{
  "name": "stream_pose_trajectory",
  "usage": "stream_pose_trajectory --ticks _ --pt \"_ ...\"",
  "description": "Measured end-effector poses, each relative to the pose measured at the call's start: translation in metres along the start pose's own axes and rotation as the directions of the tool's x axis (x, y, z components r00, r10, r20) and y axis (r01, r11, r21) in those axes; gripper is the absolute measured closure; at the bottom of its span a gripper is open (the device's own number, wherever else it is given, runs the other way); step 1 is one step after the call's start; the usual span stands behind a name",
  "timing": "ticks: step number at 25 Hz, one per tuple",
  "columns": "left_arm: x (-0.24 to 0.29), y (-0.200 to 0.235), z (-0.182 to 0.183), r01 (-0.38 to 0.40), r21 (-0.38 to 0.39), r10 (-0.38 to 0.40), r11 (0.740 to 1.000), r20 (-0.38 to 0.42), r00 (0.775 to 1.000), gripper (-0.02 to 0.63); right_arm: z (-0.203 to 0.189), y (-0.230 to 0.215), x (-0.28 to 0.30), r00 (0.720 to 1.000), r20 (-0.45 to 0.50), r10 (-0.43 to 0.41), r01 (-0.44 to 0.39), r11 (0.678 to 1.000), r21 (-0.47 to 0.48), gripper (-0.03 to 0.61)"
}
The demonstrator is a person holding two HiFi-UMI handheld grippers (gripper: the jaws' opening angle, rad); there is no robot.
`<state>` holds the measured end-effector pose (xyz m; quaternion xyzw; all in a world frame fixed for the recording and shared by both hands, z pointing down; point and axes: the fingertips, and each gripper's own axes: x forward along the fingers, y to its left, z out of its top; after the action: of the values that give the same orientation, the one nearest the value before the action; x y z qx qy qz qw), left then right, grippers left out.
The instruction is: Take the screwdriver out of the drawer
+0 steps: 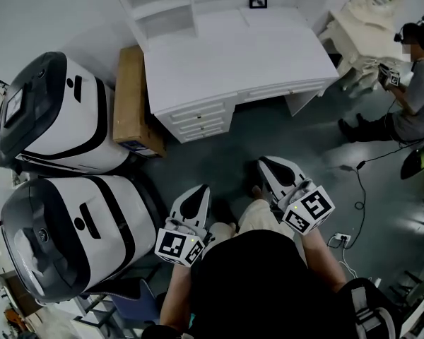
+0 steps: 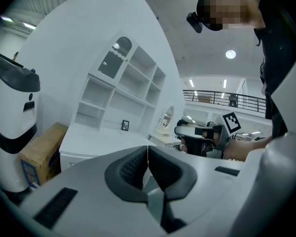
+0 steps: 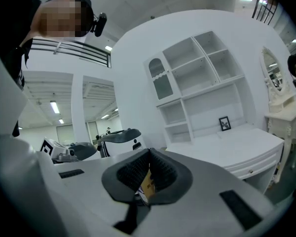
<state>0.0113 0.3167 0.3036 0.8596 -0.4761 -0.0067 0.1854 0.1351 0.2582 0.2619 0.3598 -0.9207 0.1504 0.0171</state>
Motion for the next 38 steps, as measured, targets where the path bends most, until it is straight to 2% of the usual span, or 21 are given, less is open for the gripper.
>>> stream_pose_trajectory --ticks 6,10,21,26,32,38 --pt "0.035 0.005 0.006 -0.029 -0.012 0.029 1.000 -0.010 1.000 0.592 0.012 -0.028 0.021 0.999 -0.006 0.043 -0.043 0.999 -0.002 0.560" --pt "0.065 0.000 0.012 -0.031 0.033 0.032 0.999 -0.037 0.999 0.592 0.019 -0.057 0.039 0.997 -0.018 0.079 -0.079 0.997 0.015 0.560" --pt "0.151 0.024 0.039 -0.187 -0.013 0.187 0.982 0.004 0.982 0.592 0.044 -0.124 0.099 0.963 -0.077 0.259 -0.260 0.966 -0.003 0.560" --pt "0.185 0.030 0.040 -0.262 -0.029 0.263 0.965 0.003 0.965 0.592 0.039 -0.150 0.116 0.933 -0.127 0.338 -0.337 0.941 0.025 0.560" --pt "0.212 0.034 0.028 -0.350 -0.073 0.350 0.934 -0.011 0.937 0.592 0.030 -0.164 0.133 0.875 -0.190 0.445 -0.445 0.894 0.042 0.560" --pt "0.222 0.048 0.005 -0.451 -0.095 0.444 0.888 -0.079 0.892 0.592 0.009 -0.169 0.150 0.820 -0.257 0.512 -0.510 0.857 0.076 0.560"
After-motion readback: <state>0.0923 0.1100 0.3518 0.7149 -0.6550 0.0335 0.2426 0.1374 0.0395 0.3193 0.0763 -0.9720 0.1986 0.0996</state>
